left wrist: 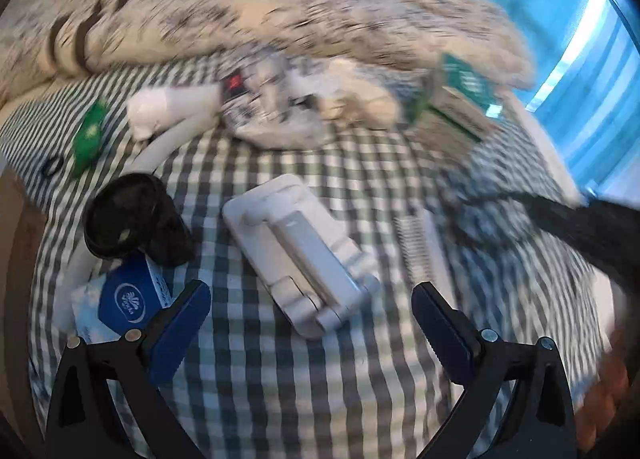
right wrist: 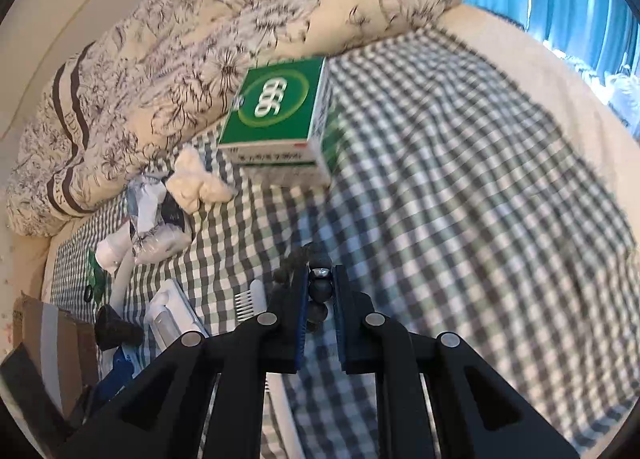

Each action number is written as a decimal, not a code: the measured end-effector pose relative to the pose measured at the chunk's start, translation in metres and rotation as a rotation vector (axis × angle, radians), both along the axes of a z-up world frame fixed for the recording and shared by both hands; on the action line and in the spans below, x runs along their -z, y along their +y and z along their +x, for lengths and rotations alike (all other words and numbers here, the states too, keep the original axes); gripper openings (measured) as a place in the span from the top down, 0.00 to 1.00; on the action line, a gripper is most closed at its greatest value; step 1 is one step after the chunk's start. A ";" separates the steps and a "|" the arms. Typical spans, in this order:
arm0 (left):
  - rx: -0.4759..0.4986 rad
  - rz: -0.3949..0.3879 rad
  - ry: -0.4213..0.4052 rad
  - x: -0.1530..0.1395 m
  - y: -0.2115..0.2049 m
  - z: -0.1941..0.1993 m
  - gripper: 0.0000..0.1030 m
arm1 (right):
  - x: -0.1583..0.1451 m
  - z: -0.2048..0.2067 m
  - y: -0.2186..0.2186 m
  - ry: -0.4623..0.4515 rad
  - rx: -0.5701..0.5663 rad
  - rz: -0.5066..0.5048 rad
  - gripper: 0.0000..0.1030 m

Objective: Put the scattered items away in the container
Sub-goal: 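Grasp the dark bead bracelet with right tool while left tool grasps the white phone stand, then carry bracelet and phone stand over the box and open both tools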

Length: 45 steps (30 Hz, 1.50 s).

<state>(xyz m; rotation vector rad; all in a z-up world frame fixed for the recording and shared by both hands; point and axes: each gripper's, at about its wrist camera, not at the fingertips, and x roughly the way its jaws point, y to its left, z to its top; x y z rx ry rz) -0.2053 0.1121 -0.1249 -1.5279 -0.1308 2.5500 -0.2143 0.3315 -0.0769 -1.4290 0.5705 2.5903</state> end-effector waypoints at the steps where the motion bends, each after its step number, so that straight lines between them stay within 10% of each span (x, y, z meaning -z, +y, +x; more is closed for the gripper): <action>1: -0.065 -0.037 -0.035 0.007 0.002 -0.009 0.00 | -0.003 0.003 0.001 0.007 -0.001 0.015 0.89; 7: -0.244 -0.015 -0.154 0.038 0.006 -0.046 0.00 | -0.005 0.009 0.004 0.008 -0.011 0.040 0.89; 10: -0.224 -0.122 -0.126 0.041 0.023 -0.050 0.00 | -0.002 0.011 0.007 -0.004 -0.009 0.041 0.89; 14: -0.164 -0.102 -0.102 0.028 0.027 -0.043 0.33 | -0.001 0.014 0.010 -0.008 -0.004 0.041 0.89; 20: -0.086 0.032 -0.121 0.012 0.013 -0.022 0.34 | -0.008 0.021 0.010 0.003 -0.004 0.032 0.89; 45: -0.119 0.005 0.177 -0.118 -0.051 0.029 0.39 | -0.101 0.043 -0.057 0.151 -0.156 0.035 0.89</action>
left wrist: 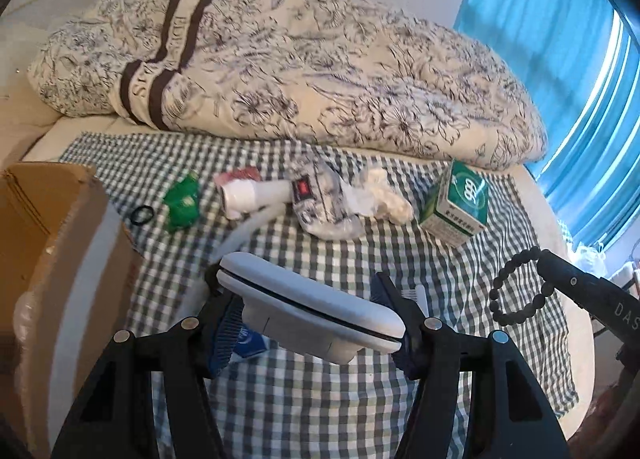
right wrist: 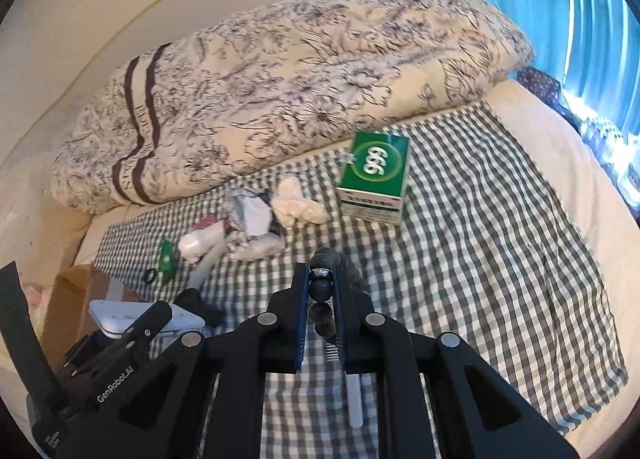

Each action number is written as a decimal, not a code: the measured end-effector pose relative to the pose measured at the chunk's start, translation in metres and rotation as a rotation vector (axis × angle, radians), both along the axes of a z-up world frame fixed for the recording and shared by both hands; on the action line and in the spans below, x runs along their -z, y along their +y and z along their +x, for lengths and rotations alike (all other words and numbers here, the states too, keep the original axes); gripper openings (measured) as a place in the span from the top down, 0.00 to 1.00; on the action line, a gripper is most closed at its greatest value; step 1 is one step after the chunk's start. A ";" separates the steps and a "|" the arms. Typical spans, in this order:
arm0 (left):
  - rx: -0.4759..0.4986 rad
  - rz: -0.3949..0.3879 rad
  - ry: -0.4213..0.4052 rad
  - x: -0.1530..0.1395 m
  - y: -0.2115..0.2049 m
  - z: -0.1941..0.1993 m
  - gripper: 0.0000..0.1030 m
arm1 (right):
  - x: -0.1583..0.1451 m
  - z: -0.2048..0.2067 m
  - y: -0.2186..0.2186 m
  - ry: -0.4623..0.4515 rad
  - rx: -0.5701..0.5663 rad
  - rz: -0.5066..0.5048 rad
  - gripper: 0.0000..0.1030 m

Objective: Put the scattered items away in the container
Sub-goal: 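Carry bracelet and phone stand over the box and open both tools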

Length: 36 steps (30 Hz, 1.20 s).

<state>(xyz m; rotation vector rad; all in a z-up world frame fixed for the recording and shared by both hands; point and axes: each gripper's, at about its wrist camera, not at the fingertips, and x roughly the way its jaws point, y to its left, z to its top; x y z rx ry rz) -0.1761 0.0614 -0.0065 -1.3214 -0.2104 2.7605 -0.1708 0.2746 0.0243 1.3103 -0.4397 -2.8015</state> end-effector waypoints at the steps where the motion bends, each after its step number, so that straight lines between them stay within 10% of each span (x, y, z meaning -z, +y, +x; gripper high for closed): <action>1: -0.002 -0.002 0.005 -0.003 -0.003 0.001 0.39 | -0.003 0.001 -0.004 0.005 -0.006 0.003 0.89; 19: -0.203 -0.057 0.162 -0.094 -0.146 0.049 0.39 | -0.084 -0.010 -0.179 0.138 -0.410 -0.032 0.89; 32: -0.433 -0.081 0.030 -0.041 -0.256 0.081 0.38 | -0.045 -0.033 -0.336 -0.006 -0.714 -0.153 0.89; 33: -0.438 -0.079 0.016 -0.036 -0.259 0.080 0.38 | -0.038 -0.035 -0.342 -0.019 -0.726 -0.154 0.84; 36: -0.439 -0.083 0.029 -0.034 -0.258 0.078 0.18 | -0.029 -0.034 -0.343 -0.016 -0.706 -0.132 0.17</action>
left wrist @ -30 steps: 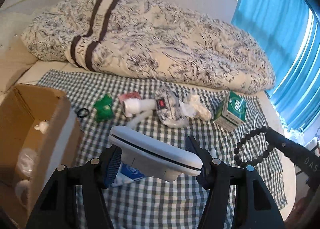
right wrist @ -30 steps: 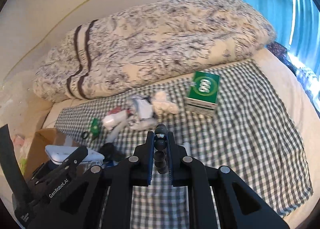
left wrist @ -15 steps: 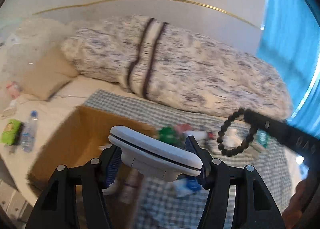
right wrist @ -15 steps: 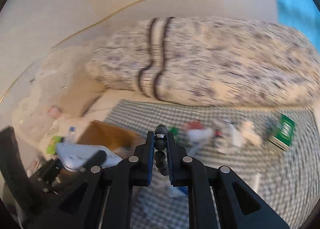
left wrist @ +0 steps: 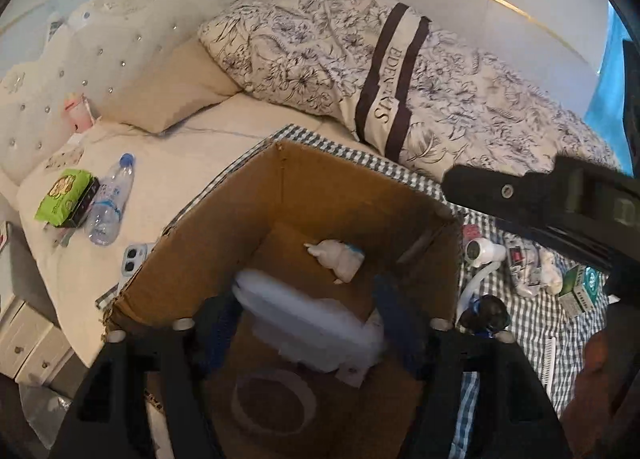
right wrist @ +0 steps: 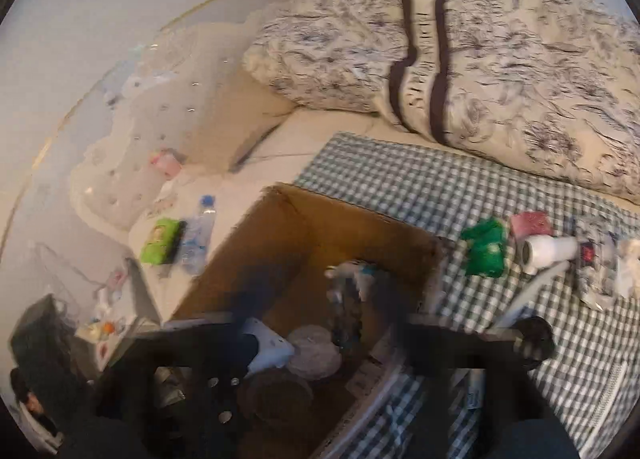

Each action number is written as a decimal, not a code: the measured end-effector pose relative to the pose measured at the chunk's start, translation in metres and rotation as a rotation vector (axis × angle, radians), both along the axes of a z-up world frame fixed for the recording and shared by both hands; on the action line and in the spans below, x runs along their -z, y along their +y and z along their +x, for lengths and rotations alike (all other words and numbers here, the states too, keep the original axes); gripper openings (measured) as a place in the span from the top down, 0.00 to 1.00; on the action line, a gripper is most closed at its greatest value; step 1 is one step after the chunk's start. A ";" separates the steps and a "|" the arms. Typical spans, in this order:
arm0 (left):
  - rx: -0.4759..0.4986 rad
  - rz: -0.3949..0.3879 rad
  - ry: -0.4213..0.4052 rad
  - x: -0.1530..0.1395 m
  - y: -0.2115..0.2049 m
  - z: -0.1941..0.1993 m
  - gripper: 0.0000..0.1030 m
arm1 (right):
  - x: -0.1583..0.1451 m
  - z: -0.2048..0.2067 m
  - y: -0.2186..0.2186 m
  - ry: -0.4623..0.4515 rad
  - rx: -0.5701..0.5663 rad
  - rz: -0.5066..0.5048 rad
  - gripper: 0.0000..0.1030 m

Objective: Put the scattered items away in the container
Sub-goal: 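Carry bracelet and phone stand over the box and open both tools, then grasp the white comb with right tool while left tool grasps the blue tissue pack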

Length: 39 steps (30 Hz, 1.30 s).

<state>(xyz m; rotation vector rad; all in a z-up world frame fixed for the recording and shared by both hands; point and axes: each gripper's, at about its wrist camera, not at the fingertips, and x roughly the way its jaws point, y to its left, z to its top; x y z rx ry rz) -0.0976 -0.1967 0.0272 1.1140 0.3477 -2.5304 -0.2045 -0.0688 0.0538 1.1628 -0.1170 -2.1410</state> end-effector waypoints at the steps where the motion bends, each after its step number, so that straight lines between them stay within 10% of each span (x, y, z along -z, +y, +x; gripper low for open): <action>1: -0.003 -0.021 0.027 -0.003 0.003 0.002 0.07 | -0.002 0.001 0.003 0.032 0.029 0.018 0.17; 19: 0.253 -0.033 0.062 -0.009 0.118 -0.027 0.05 | -0.016 0.012 0.186 0.133 0.358 0.190 0.18; 30: 0.454 -0.073 -0.002 0.041 0.211 -0.019 0.05 | 0.039 0.051 0.286 -0.007 0.522 0.312 0.20; 39: 0.491 -0.091 0.001 0.057 0.231 0.017 0.05 | 0.067 0.097 0.311 -0.075 0.529 0.329 0.52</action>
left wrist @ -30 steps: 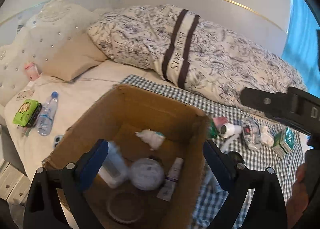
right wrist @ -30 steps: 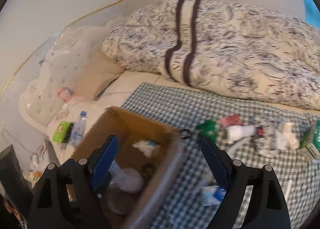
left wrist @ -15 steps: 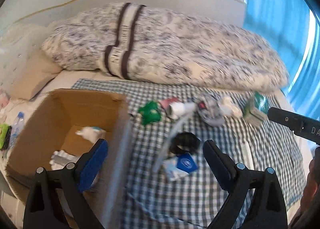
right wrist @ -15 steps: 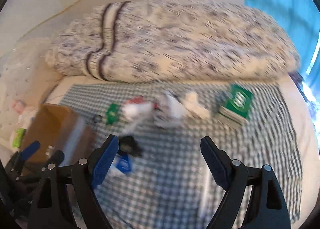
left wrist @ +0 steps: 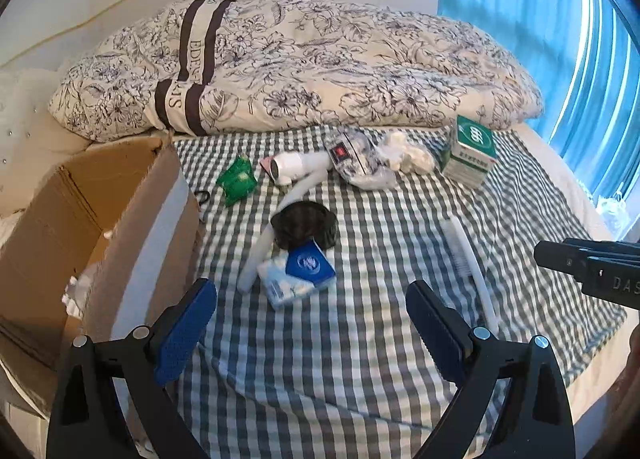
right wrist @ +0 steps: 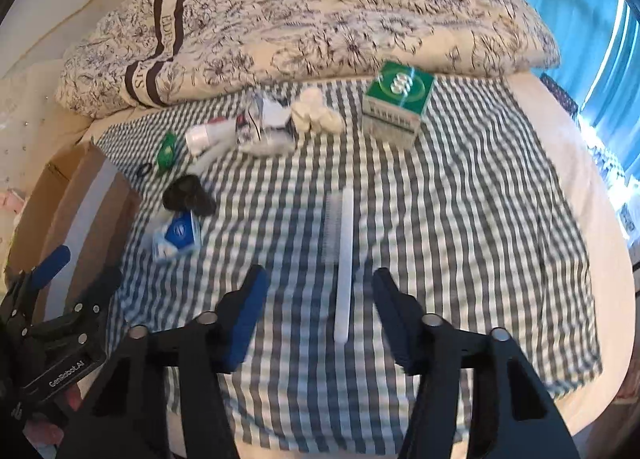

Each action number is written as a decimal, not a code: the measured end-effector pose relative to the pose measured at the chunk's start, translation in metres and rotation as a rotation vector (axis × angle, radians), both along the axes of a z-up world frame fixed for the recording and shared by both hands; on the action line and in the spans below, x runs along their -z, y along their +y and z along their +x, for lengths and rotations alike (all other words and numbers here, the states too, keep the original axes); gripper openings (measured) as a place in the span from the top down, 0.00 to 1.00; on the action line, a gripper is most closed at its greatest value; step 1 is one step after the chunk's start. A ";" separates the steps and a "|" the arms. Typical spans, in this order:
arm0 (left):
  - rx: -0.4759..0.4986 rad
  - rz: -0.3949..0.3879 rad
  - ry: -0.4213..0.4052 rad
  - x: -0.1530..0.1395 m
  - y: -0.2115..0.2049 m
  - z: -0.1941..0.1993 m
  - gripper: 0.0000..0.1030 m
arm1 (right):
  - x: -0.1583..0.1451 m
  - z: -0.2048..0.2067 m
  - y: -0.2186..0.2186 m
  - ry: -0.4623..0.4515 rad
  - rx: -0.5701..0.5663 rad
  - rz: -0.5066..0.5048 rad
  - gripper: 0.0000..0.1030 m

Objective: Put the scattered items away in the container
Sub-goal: 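Grasp the white comb with right tool while left tool grasps the blue tissue pack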

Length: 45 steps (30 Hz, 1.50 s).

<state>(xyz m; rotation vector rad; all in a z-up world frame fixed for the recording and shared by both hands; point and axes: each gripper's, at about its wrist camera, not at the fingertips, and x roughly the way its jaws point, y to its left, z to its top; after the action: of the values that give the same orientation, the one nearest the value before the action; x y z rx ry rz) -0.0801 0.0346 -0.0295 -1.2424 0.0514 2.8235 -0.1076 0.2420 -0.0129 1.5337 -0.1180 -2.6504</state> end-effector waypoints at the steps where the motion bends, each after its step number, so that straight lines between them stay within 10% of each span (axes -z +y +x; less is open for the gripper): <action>1: 0.000 0.004 -0.003 0.003 0.000 0.004 0.05 | 0.004 0.003 0.001 -0.008 -0.002 -0.010 0.56; 24: -0.041 0.007 -0.132 0.077 -0.011 -0.053 0.05 | 0.124 -0.051 -0.001 -0.232 0.030 0.066 0.76; 30: -0.094 0.030 -0.184 0.096 -0.014 -0.075 0.05 | 0.124 -0.054 -0.019 -0.199 -0.009 0.197 0.87; 45: -0.155 0.063 -0.266 0.129 -0.010 -0.121 0.05 | 0.078 -0.035 0.003 -0.093 0.002 0.136 0.88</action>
<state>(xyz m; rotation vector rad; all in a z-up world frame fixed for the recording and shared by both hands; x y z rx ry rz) -0.2015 0.0245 -0.1590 -1.6602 -0.1502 2.7283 -0.1428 0.2449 -0.0914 1.6985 0.0560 -2.6381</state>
